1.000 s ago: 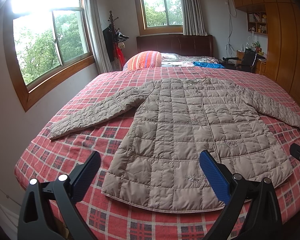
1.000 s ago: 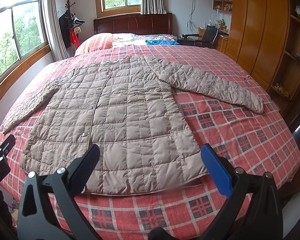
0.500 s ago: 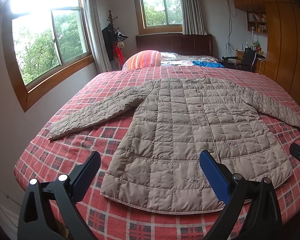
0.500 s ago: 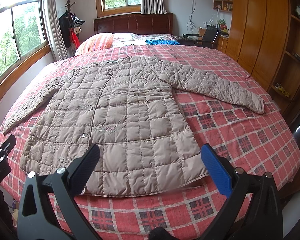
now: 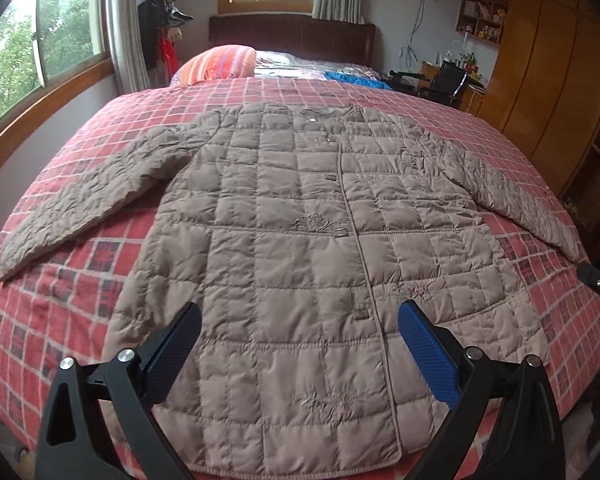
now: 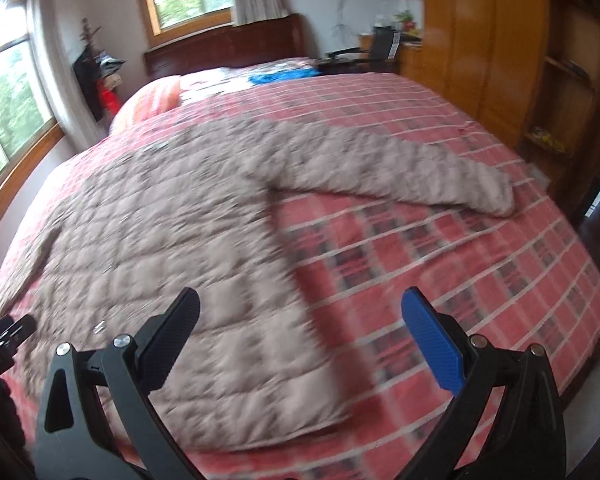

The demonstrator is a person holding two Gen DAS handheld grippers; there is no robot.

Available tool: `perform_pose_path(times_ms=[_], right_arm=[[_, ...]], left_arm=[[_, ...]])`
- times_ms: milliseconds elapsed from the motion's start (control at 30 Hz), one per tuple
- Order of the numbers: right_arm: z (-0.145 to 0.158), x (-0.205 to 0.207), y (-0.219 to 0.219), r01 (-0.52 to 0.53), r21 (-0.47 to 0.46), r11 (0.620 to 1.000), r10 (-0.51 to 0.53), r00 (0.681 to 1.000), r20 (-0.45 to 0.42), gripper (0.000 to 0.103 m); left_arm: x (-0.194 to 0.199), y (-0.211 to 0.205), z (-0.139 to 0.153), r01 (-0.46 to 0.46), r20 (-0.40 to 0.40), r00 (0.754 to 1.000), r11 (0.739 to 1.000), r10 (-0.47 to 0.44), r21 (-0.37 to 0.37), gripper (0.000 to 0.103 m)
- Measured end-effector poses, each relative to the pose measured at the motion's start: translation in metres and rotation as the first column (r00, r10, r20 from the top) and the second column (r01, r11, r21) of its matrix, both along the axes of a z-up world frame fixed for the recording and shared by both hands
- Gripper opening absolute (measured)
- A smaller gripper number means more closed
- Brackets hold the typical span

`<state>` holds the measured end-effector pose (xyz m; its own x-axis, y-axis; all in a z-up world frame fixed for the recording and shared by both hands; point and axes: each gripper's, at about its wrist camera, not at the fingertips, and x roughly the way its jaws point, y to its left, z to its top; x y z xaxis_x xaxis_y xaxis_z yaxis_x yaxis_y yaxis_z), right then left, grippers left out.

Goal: Fold large clothes
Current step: 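Grasp the jacket sleeve cuff with the right tool and lift it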

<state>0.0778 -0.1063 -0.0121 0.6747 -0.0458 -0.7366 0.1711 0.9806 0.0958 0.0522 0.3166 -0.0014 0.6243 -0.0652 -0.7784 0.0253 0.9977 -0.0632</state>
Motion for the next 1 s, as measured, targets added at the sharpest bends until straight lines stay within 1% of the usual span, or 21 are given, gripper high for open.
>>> perform_pose_path(times_ms=[67,133,167,267,333,367,400,467,500,600,667,700,733,767,800,900,967,1000], right_arm=[[-0.003,0.016,-0.037,0.040,0.018,0.999,-0.040,0.999,-0.004,0.100],[-0.008,0.035,-0.080,0.099,0.036,0.994,-0.098,0.995,-0.035,0.100],[-0.010,0.043,-0.097,0.130,0.029,0.991,-0.129,0.991,-0.046,0.100],[-0.018,0.069,-0.158,0.221,0.001,0.975,-0.220,0.972,-0.076,0.100],[-0.027,0.083,-0.195,0.262,0.016,0.965,-0.259,0.960,-0.110,0.100],[-0.035,0.091,-0.216,0.283,0.036,0.958,-0.276,0.952,-0.134,0.100],[-0.042,0.097,-0.233,0.298,0.056,0.953,-0.287,0.945,-0.156,0.100],[-0.057,0.106,-0.259,0.320,0.099,0.942,-0.296,0.934,-0.202,0.100],[-0.065,0.111,-0.271,0.325,0.121,0.938,-0.294,0.930,-0.222,0.100],[-0.082,0.120,-0.293,0.343,0.168,0.924,-0.295,0.920,-0.257,0.100],[-0.089,0.125,-0.304,0.364,0.177,0.915,-0.310,0.911,-0.271,0.100],[-0.092,0.127,-0.310,0.372,0.182,0.910,-0.314,0.907,-0.280,0.100],[-0.094,0.130,-0.315,0.373,0.190,0.908,-0.313,0.906,-0.286,0.100],[-0.097,0.132,-0.319,0.377,0.199,0.905,-0.312,0.904,-0.294,0.100],[-0.100,0.135,-0.324,0.379,0.206,0.902,-0.310,0.901,-0.302,0.100],[-0.110,0.143,-0.335,0.384,0.229,0.895,-0.306,0.900,-0.312,0.100],[-0.115,0.148,-0.337,0.379,0.244,0.893,-0.296,0.901,-0.317,0.096],[-0.118,0.151,-0.338,0.376,0.257,0.890,-0.288,0.902,-0.322,0.089]], left_arm=[[0.028,-0.010,-0.003,0.039,-0.027,0.999,0.999,-0.039,-0.001,0.098],[0.056,-0.022,-0.004,0.048,-0.028,0.999,0.998,-0.047,0.041,0.098],[0.071,-0.030,-0.004,0.049,-0.029,0.998,0.997,-0.048,0.064,0.098],[0.117,-0.053,-0.006,0.077,-0.064,0.995,0.994,-0.072,0.074,0.098],[0.145,-0.066,-0.008,0.095,-0.089,0.992,0.995,-0.091,0.040,0.098],[0.159,-0.074,-0.011,0.106,-0.101,0.989,0.994,-0.104,0.020,0.096],[0.172,-0.081,-0.013,0.115,-0.114,0.987,0.993,-0.114,0.007,0.094],[0.197,-0.096,-0.020,0.136,-0.140,0.981,0.990,-0.138,-0.020,0.085],[0.209,-0.103,-0.025,0.146,-0.158,0.976,0.989,-0.148,-0.029,0.084],[0.238,-0.115,-0.040,0.139,-0.206,0.967,0.988,-0.150,-0.068,0.078],[0.253,-0.121,-0.052,0.137,-0.238,0.959,0.985,-0.157,-0.101,0.069],[0.260,-0.122,-0.058,0.135,-0.253,0.954,0.984,-0.162,-0.120,0.068],[0.265,-0.123,-0.064,0.131,-0.266,0.950,0.982,-0.163,-0.135,0.065],[0.270,-0.123,-0.070,0.124,-0.281,0.946,0.981,-0.162,-0.147,0.060],[0.274,-0.122,-0.076,0.117,-0.295,0.942,0.981,-0.160,-0.156,0.058],[0.277,-0.119,-0.082,0.135,-0.275,0.945,0.977,-0.177,-0.166,0.057],[0.276,-0.118,-0.083,0.151,-0.265,0.945,0.975,-0.190,-0.162,0.053],[0.277,-0.116,-0.083,0.150,-0.262,0.946,0.975,-0.190,-0.165,0.051]])
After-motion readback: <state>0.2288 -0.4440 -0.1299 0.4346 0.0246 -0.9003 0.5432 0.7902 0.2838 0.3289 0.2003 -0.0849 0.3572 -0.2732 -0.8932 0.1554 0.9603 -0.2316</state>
